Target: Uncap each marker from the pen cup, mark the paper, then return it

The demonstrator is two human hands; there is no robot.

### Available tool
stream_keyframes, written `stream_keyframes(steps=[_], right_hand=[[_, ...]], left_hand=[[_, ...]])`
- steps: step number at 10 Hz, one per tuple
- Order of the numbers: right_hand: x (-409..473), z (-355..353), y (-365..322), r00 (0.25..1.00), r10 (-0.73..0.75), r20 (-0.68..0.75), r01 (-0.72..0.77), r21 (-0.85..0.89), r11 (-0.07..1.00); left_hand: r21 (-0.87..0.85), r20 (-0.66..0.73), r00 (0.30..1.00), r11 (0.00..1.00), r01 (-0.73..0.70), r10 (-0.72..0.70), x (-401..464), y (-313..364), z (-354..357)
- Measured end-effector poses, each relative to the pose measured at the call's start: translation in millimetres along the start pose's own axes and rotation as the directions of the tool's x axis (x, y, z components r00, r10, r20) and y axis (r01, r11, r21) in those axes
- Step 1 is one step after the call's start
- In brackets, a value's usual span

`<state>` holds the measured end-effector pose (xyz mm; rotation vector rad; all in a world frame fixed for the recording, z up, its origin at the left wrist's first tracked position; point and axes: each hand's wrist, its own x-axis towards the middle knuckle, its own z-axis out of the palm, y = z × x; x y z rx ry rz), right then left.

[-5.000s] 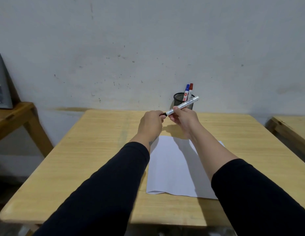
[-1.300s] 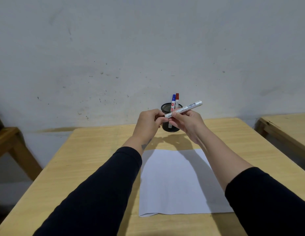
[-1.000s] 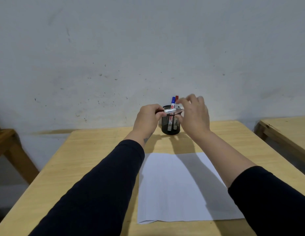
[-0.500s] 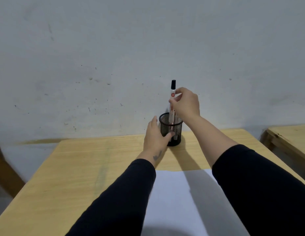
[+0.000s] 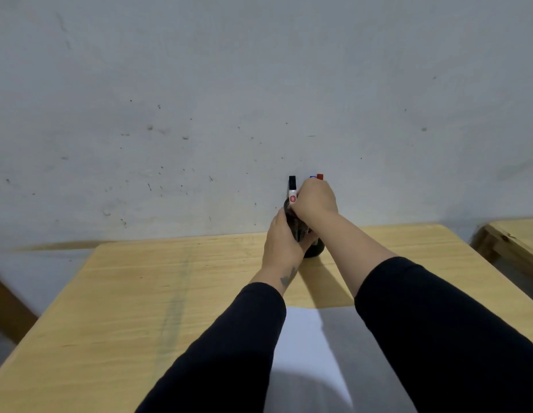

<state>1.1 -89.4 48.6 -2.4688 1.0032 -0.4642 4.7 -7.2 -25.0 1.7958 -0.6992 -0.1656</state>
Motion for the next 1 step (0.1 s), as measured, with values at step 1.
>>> stream_keyframes(steps=[1], right_hand=[[-6.5,-16.8,-2.0,0.999,-0.025,-0.033,0.027,0.067,0.997]], left_hand=[[0.034,0.022,1.0,0.999,0.006,-0.007,3.3,7.3,-8.1]])
